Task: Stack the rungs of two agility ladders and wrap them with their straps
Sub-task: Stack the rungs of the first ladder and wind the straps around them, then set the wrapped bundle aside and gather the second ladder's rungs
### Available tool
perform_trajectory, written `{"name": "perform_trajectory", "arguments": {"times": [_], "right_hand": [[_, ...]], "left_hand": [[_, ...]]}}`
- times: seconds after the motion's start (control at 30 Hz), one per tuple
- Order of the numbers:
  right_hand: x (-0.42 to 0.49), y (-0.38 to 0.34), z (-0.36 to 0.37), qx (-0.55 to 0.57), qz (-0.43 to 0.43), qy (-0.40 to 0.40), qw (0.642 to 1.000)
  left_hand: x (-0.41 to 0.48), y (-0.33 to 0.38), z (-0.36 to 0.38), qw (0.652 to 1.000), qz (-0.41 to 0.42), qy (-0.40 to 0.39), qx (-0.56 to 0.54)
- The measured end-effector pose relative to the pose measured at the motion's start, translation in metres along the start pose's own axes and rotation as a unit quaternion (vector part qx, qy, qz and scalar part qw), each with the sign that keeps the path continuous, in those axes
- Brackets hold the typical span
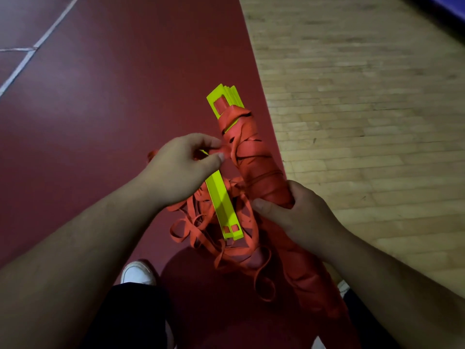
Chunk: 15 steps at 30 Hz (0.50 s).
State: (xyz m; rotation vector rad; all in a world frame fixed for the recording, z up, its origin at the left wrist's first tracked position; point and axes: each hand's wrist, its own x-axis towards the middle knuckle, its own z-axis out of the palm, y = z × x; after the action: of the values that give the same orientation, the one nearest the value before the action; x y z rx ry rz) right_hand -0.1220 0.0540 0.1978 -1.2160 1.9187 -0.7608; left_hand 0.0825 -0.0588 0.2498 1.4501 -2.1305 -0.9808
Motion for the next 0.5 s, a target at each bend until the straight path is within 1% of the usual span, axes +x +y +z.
{"name": "perform_trajectory", "arguments": {"times": [0.07, 0.17, 0.27, 0.4, 0.5], "right_hand": [[0.001, 0.007, -0.001, 0.024, 0.015, 0.004, 1.000], [0.014, 0.020, -0.001, 0.048, 0.051, 0.010, 0.997], [0.038, 0.035, 0.005, 0.058, 0.086, 0.017, 0.994], [0.062, 0.077, 0.008, 0.071, 0.129, 0.022, 0.989], [0.077, 0.122, 0.008, 0.040, 0.144, 0.056, 0.987]], "left_hand": [[0.002, -0.004, 0.012, 0.997, -0.048, -0.034, -0.050], [0.003, -0.011, 0.030, 0.994, -0.081, -0.072, -0.024], [0.005, -0.018, 0.042, 0.991, -0.105, -0.076, -0.021], [0.007, -0.033, 0.059, 0.984, -0.144, -0.084, -0.064], [0.013, -0.048, 0.079, 0.982, -0.165, -0.085, -0.046]]}}
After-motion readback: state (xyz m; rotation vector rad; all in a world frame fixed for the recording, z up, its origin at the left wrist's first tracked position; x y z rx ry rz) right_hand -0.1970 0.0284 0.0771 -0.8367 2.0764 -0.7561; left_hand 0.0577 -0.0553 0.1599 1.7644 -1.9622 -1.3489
